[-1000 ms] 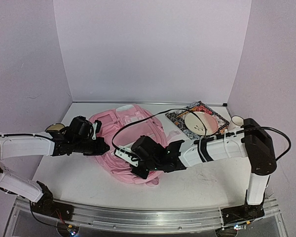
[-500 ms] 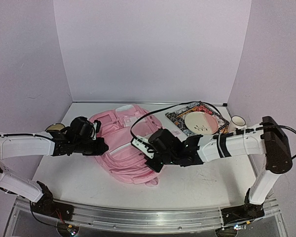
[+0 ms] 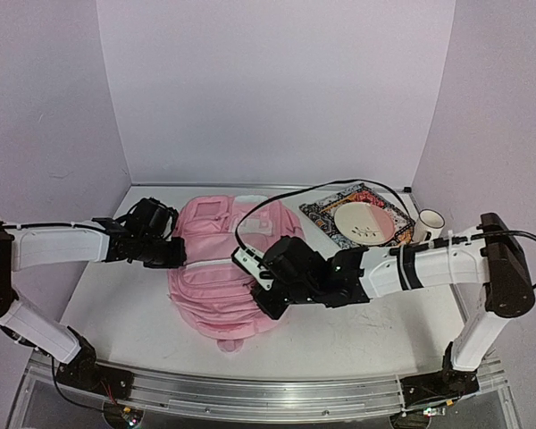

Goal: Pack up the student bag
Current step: Zip the pocket on the back of the student bag.

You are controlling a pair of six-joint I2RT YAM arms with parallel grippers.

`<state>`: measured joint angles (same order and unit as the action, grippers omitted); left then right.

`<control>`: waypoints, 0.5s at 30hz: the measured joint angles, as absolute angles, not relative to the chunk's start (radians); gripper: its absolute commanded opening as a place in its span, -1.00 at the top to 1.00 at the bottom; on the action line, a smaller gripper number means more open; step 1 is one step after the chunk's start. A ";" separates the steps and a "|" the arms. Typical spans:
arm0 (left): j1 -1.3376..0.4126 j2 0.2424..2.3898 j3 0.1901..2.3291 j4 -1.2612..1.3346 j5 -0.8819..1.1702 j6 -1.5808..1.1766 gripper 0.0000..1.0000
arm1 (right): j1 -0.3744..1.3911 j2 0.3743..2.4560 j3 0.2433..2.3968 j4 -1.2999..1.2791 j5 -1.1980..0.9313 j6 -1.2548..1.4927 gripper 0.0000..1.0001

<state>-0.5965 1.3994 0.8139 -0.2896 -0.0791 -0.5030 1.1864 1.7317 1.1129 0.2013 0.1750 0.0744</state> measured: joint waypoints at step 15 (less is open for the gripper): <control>-0.555 1.240 0.825 -0.333 -0.106 -0.570 0.06 | 1.249 1.941 1.364 0.184 0.123 0.212 1.00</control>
<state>-0.5552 1.2399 0.8245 -0.3328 -0.1057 -0.5700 1.2491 1.9415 1.3640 0.1843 0.1229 0.2125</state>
